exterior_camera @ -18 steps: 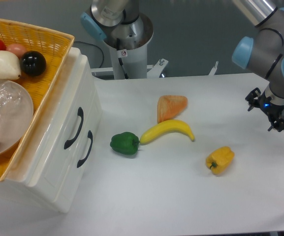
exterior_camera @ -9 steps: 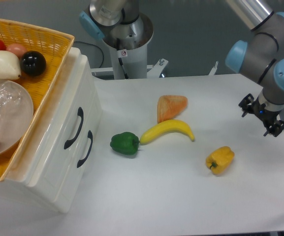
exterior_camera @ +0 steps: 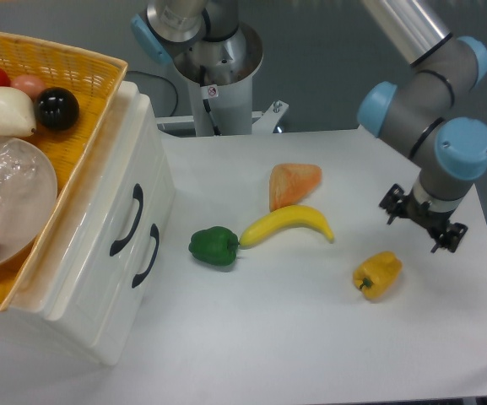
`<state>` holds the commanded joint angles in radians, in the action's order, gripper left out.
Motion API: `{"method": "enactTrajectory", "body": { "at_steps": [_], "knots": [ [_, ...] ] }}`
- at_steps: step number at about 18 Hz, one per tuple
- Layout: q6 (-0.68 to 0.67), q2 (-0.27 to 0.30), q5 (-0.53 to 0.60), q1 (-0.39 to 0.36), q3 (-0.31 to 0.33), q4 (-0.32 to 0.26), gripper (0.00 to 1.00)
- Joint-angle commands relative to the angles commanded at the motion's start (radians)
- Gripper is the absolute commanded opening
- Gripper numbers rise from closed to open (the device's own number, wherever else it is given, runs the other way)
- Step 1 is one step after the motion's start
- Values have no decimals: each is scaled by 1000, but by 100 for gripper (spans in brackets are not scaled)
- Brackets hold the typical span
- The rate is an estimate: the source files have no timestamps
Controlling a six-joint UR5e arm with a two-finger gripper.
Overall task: Slide the top white drawer open
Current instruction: 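Move the gripper across the table toward the upper drawer's black handle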
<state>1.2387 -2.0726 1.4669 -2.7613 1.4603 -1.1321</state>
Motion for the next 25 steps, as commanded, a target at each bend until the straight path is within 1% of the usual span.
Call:
{"method": "enactTrajectory", "body": {
  "at_steps": [1, 2, 3, 4, 5, 7, 9, 11, 13, 14, 16, 18, 20, 23, 25],
  "knots": [
    [-83, 20, -22, 17, 5, -2, 100],
    [-134, 38, -22, 32, 9, -2, 100],
    [-158, 55, -23, 48, 18, -3, 100],
    [-163, 80, -23, 63, 31, -18, 100],
    [-163, 103, -22, 69, 38, -52, 100],
    [-163, 140, -25, 77, 37, -145, 100],
    [-176, 167, -31, 104, 37, -196, 100],
    [-226, 177, -63, 123, 37, -222, 100],
    [-266, 189, -132, 138, 37, -232, 100],
    [-284, 193, -161, 146, 38, -245, 100],
    [-327, 195, -204, 172, 38, -271, 100],
    [-378, 195, -240, 199, 38, -285, 100],
    [-430, 195, -261, 232, 40, -288, 100],
    [-482, 204, -264, 276, 41, -296, 100],
    [-496, 219, -267, 290, 45, -317, 100]
  ]
}}
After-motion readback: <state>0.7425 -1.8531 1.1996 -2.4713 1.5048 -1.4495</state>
